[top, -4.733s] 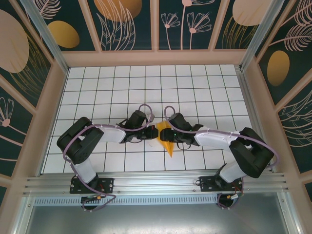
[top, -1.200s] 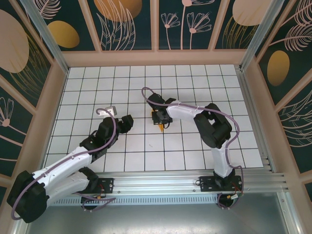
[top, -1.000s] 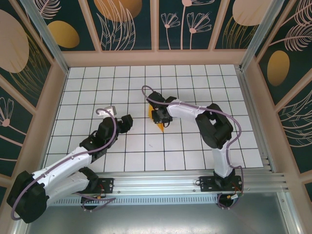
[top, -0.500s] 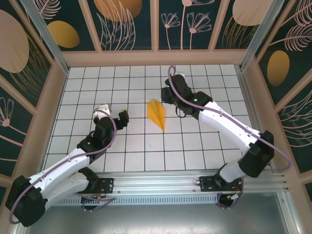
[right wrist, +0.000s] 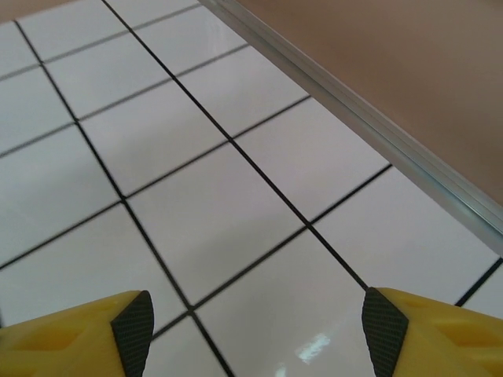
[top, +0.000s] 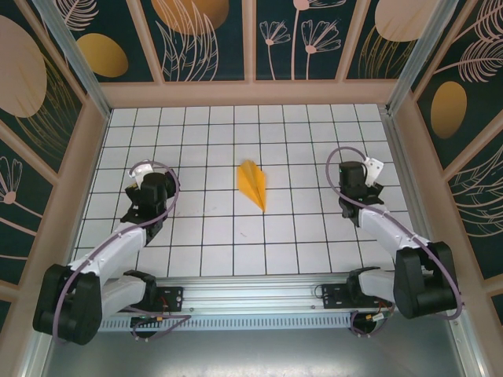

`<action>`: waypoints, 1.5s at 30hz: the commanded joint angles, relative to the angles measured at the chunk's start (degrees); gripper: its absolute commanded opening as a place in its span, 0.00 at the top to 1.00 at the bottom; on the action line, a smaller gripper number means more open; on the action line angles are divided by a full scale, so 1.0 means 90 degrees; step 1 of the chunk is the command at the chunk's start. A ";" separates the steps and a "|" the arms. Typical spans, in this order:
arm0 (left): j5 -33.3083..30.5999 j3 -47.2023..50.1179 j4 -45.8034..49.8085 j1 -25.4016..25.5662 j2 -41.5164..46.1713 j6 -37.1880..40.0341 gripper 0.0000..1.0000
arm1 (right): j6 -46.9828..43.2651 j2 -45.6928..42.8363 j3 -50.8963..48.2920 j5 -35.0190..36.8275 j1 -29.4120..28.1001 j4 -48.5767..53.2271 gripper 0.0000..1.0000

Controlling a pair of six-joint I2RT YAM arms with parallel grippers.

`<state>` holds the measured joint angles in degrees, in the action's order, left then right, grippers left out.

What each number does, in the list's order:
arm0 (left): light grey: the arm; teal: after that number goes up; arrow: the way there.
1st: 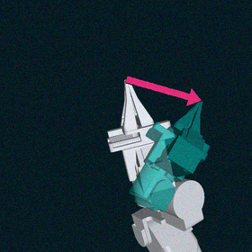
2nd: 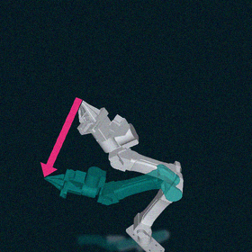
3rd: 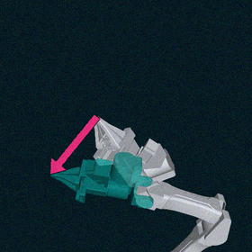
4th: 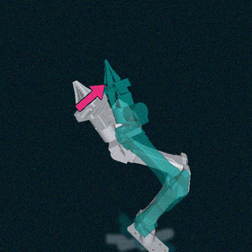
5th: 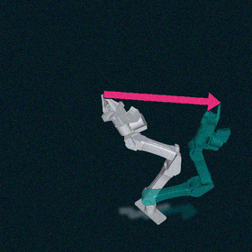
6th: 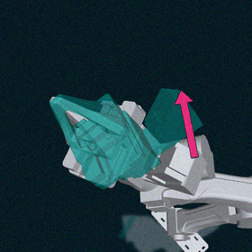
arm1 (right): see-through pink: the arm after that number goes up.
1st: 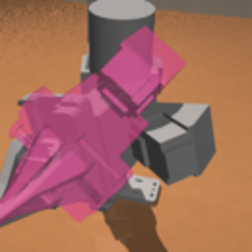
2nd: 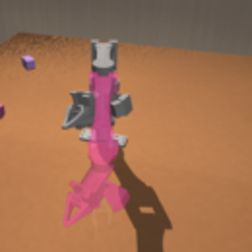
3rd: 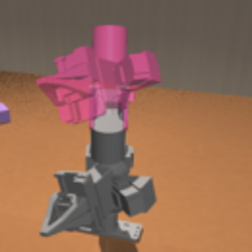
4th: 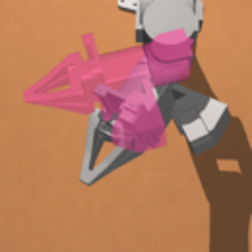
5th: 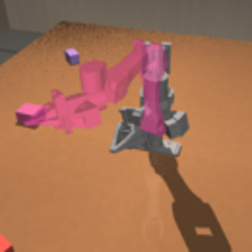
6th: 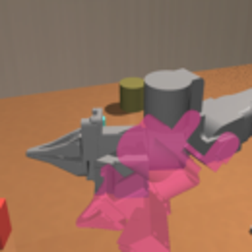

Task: Fold a paper plane with a square sheet of paper (pick it up from the middle)
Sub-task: Reset both arms

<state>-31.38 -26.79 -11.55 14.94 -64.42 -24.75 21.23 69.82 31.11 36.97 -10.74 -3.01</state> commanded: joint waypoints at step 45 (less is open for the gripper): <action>0.1380 0.1765 -0.7682 -0.1435 -0.2665 0.2081 0.01 | -0.2164 0.2049 -0.2079 -0.3455 0.1254 -0.7801 0.01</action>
<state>-19.88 -10.61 -78.24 2.28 -88.51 -5.19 1.41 88.33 12.47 5.96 0.56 -70.28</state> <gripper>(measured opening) 0.985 0.987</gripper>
